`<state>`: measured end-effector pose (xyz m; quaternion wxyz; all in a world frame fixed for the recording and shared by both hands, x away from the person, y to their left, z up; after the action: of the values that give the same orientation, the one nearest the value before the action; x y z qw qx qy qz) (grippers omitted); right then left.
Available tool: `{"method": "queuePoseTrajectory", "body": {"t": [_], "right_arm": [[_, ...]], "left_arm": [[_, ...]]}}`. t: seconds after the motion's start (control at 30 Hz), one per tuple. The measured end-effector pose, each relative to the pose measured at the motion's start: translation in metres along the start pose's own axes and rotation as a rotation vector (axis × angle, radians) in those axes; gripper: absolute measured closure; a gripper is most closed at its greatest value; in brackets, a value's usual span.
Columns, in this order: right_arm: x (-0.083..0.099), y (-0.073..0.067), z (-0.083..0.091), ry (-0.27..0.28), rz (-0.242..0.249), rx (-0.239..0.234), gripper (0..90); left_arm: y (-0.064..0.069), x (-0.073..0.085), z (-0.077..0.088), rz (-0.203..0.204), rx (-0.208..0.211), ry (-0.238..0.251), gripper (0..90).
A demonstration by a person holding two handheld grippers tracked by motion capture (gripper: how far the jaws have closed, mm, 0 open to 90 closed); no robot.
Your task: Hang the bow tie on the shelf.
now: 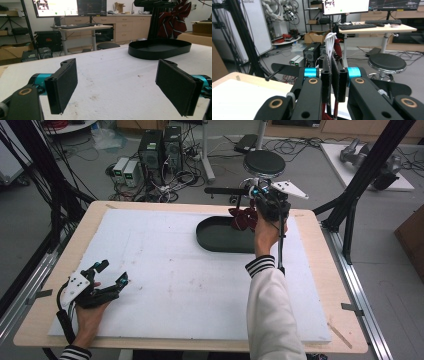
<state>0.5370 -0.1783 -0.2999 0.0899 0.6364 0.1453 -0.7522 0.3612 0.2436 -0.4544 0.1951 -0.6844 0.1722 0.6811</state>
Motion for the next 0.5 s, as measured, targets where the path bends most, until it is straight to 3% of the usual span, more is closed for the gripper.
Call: {"method": "queuePoseTrajectory", "body": {"t": [0.23, 0.5], "right_arm": [[0.001, 0.009, -0.004, 0.013, -0.015, 0.022, 86.7], [0.002, 0.003, -0.016, 0.003, -0.012, 0.012, 86.7]], "left_arm": [[0.000, 0.000, 0.000, 0.000, -0.002, 0.002, 18.1], [0.000, 0.000, 0.000, 0.000, -0.005, 0.003, 18.0]]}}
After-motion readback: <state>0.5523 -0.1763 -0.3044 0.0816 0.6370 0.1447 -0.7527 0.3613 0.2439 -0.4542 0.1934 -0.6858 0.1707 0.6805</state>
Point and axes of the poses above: each handheld gripper's, and its own axes: z roughly backward along the jaws, x roughly out of its underside, y roughly to its right, the point moved 10 cm from there along -z, roughly forward along the jaws, and after that the axes turned 1 degree about -z, right-handed, at the moved point
